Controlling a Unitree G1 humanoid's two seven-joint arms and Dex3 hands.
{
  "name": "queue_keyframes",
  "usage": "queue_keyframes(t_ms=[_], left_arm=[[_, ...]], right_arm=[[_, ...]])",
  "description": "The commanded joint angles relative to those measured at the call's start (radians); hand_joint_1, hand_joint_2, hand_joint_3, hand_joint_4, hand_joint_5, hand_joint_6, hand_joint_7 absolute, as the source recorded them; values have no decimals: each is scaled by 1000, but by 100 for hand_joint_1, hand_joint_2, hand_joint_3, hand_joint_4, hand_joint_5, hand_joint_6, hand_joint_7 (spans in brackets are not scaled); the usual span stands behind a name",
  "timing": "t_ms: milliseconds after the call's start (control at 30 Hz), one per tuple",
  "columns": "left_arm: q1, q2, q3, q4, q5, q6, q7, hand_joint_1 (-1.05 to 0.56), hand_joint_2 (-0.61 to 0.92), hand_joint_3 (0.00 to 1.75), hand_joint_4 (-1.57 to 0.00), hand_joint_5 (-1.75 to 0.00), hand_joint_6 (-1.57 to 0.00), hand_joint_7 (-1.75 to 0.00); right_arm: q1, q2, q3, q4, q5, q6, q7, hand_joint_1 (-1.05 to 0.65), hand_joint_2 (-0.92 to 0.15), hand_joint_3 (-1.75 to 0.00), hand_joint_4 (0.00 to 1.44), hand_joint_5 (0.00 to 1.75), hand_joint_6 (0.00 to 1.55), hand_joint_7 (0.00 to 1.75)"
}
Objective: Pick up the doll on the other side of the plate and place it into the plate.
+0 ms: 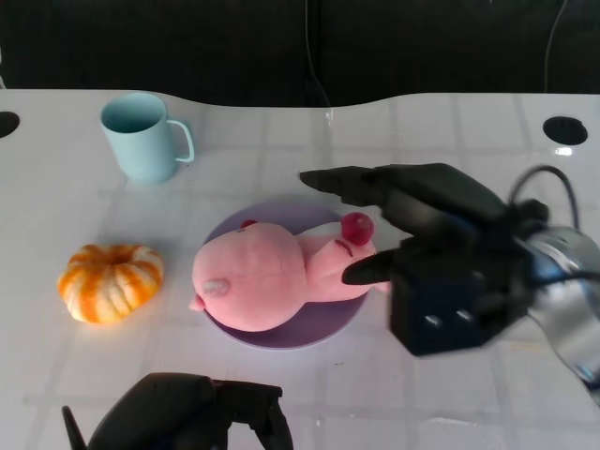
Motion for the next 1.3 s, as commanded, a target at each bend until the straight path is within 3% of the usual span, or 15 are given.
queue_keyframes(t_ms=[33,167,233,300,367,500,633,767,933,1300], left_arm=[[9,11,5,-19,0,5,-5,-27,92,30,-71,-133,-77,-92],[9,14,11,-17,-9,8,-7,-27,92,31,-72,-135,-78,-92],[7,15,13,-14,-13,10,-10,-27,92,33,-71,-138,-77,-93],[4,18,15,-10,-17,7,-10,-28,92,33,-71,-139,-76,-94],[1,19,16,-3,-21,0,-6,-28,92,33,-71,-140,-76,-94],[-1,24,22,7,-32,-10,-2,-28,92,32,-69,-139,-76,-94],[-1,32,32,12,-31,-14,1,-29,92,33,-69,-142,-76,-96],[0,37,50,34,-49,-47,17,-28,92,31,-68,-146,-75,-97],[-2,49,65,52,-59,-63,12,-29,92,33,-65,-151,-73,-102],[-2,45,77,76,-81,-93,17,-28,92,34,-64,-155,-70,-112]], right_arm=[[97,-36,-69,-67,49,-61,-59,-52,-92,-30,53,65,55,16],[212,-72,-150,-149,106,-84,-67,-30,-92,-23,62,106,73,28],[248,-89,-175,-180,124,-72,-50,-22,-78,-50,64,123,74,48],[287,-112,-203,-208,151,-61,-27,-13,-63,-80,70,151,76,75],[326,-134,-226,-225,167,-72,-17,-7,-54,-94,79,161,83,87],[418,-170,-267,-305,182,-30,19,2,-43,-118,89,150,94,94],[518,-185,-297,-442,185,54,64,5,-39,-123,91,143,96,96],[590,-170,-300,-549,179,129,79,8,-34,-131,93,149,94,105],[619,-147,-265,-526,113,124,24,5,-27,-138,92,170,89,130],[602,-140,-220,-419,48,78,-35,3,-29,-128,92,175,88,136]])
